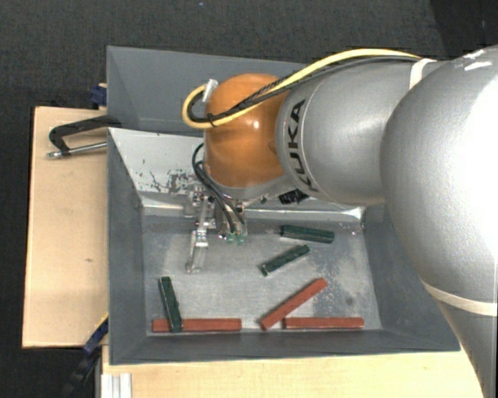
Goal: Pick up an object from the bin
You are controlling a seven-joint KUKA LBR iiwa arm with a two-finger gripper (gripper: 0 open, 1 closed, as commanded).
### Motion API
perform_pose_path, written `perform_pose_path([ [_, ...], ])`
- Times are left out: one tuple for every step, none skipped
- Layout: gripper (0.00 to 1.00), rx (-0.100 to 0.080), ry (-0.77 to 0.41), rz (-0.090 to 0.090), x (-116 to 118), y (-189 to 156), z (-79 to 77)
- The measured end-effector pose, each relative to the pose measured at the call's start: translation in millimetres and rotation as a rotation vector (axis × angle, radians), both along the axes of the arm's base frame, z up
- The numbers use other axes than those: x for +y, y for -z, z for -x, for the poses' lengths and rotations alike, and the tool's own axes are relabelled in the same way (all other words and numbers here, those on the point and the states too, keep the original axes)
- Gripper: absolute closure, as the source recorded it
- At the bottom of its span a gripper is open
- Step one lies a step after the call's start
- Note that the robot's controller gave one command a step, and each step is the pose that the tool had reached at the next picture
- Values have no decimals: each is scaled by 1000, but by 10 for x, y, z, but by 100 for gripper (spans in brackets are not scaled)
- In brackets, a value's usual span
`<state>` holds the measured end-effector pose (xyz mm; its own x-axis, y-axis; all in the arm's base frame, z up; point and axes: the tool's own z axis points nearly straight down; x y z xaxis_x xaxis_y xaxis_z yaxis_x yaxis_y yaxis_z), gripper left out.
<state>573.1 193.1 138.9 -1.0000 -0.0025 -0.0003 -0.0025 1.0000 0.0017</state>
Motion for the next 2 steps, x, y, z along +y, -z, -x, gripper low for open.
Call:
perform_pose_path([
  [0,-6,-193,0,207,116,-128],
  [0,-2,-333,-1,-261,313,-133],
])
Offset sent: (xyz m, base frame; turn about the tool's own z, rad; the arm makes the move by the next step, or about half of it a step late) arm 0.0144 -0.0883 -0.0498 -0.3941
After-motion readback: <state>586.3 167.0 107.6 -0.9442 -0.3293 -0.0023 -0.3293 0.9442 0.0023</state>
